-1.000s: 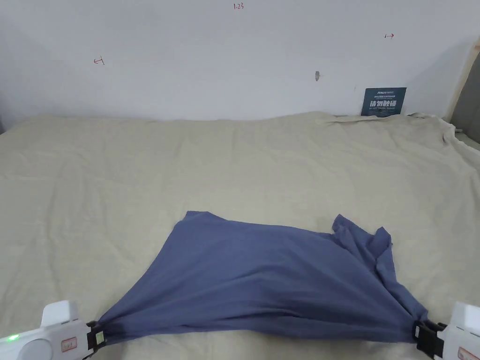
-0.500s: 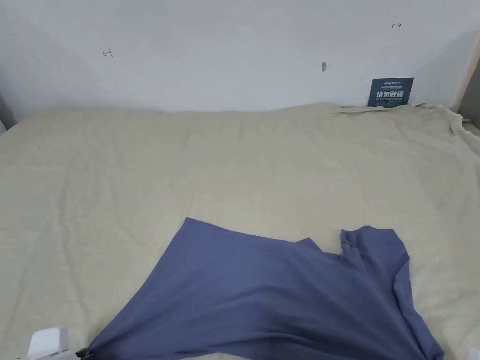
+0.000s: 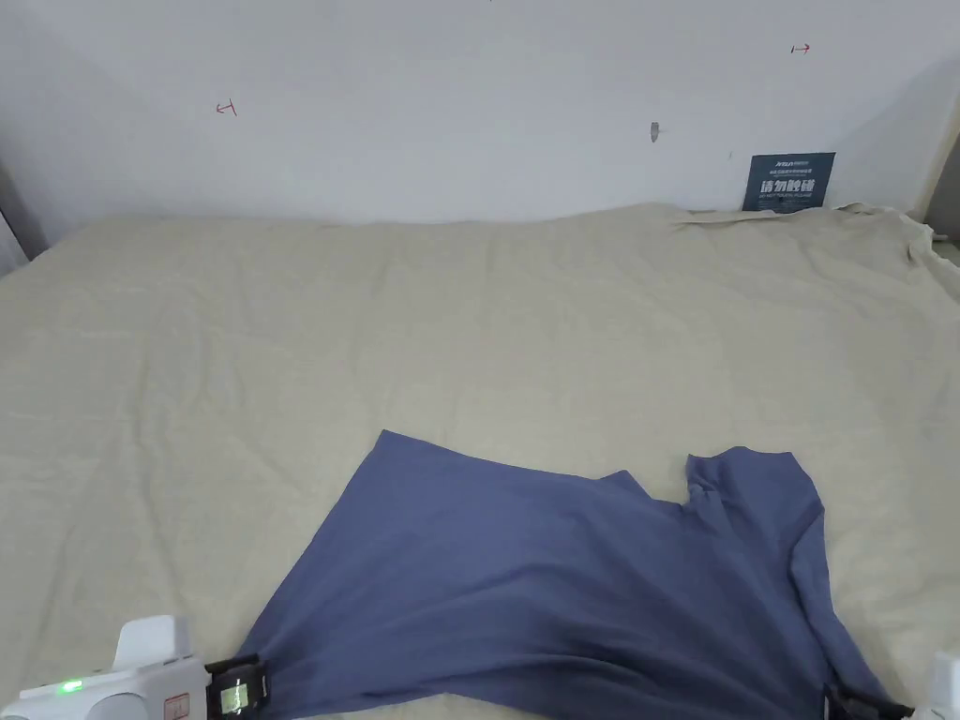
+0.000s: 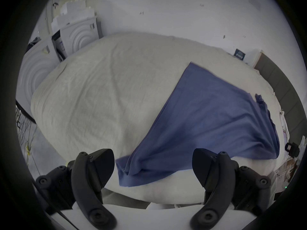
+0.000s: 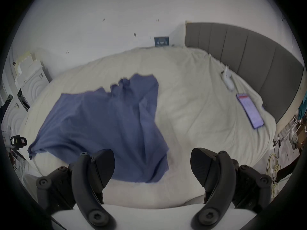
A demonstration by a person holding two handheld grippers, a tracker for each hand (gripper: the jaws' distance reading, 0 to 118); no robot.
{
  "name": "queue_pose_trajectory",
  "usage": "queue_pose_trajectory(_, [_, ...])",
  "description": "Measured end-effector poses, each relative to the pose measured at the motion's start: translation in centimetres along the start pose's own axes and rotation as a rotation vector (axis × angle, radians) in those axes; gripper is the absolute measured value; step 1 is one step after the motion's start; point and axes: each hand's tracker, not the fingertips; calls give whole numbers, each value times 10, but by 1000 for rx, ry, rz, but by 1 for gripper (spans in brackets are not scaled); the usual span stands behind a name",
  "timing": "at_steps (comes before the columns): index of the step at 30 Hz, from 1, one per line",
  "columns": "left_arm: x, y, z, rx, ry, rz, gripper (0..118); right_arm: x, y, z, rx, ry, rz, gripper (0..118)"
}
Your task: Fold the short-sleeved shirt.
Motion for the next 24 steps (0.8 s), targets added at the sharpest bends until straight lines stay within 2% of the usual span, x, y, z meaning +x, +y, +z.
queue_pose_trajectory(5, [20,27,29,132,-55,-35,104,-12,32,33,131,9,19,96])
queue_pose_trajectory(8, [34,44,42,198,-79,-57,101,-17,46,48,199,25,26,93])
queue_pose_trajectory(9, [39,49,47,216,-87,-73,91,-22,50,55,224,28,29,85])
queue_pose_trajectory(10, [44,53,51,237,-93,-83,76,-25,53,60,247,27,37,73])
queue_pose_trajectory(11, [52,58,56,278,-95,-86,55,-27,56,64,281,24,50,54])
queue_pose_trajectory(14, [67,70,63,362,-149,-110,35,-33,64,70,332,0,74,33])
queue_pose_trajectory(15, [72,75,63,363,-161,-116,21,-35,67,72,346,-2,77,8])
queue_pose_trajectory(17, [81,85,61,371,-190,-119,11,-33,71,70,372,7,85,4])
queue_pose_trajectory(18, [86,90,59,378,-211,-118,1,-33,73,70,379,8,91,0])
queue_pose_trajectory(24, [110,135,20,332,-263,-121,0,-32,85,58,407,-3,88,0])
